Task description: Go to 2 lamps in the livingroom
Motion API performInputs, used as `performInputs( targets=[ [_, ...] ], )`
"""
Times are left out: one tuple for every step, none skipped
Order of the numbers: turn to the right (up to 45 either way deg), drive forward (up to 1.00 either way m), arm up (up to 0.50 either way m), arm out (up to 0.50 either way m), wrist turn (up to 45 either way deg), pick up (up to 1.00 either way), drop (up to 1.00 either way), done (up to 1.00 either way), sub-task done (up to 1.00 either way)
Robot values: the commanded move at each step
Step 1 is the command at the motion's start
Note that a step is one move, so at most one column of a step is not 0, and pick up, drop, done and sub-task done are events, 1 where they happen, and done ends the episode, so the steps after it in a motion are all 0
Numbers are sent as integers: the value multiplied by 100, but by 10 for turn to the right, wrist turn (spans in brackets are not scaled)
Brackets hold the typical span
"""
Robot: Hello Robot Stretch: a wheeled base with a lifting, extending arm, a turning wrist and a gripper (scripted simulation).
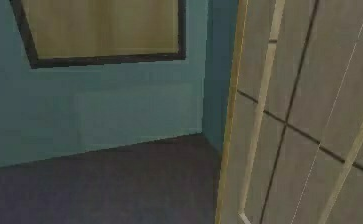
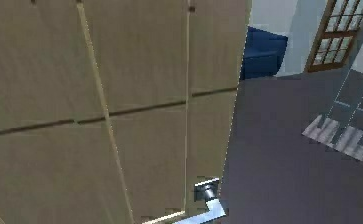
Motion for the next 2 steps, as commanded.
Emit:
performInputs(
  targets=[
    [-450,0,0,0,0,0,0,0,0],
    [-450,0,0,0,0,0,0,0,0]
  ],
)
